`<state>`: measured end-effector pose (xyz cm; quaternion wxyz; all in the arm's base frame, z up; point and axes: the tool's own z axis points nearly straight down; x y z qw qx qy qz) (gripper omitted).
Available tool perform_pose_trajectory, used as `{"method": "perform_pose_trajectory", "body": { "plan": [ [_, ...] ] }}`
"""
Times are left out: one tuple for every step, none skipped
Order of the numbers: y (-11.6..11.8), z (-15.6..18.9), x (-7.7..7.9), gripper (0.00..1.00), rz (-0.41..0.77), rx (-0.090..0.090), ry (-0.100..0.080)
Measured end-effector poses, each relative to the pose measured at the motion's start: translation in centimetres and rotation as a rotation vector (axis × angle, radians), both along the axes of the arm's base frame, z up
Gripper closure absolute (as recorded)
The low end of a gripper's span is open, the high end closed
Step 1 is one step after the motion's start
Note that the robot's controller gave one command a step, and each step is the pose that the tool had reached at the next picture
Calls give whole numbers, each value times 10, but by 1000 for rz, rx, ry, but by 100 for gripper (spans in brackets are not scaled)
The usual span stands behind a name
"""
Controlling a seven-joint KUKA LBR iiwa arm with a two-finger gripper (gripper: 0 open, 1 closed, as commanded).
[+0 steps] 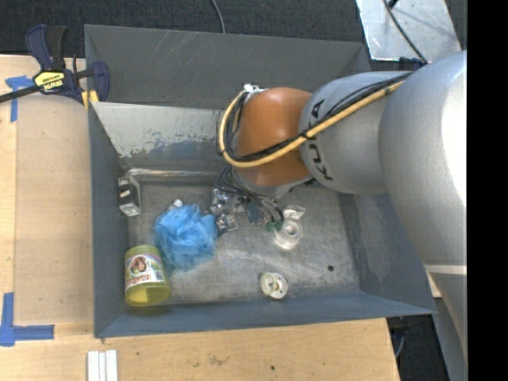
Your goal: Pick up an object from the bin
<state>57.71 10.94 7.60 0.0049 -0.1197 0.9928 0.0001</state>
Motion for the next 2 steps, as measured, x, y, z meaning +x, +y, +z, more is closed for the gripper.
{"method": "perform_pose_trajectory", "body": {
  "plan": [
    [0, 0, 0, 100, -1, 1, 0],
    [0, 1, 0, 100, -1, 0, 1]
  ]
}}
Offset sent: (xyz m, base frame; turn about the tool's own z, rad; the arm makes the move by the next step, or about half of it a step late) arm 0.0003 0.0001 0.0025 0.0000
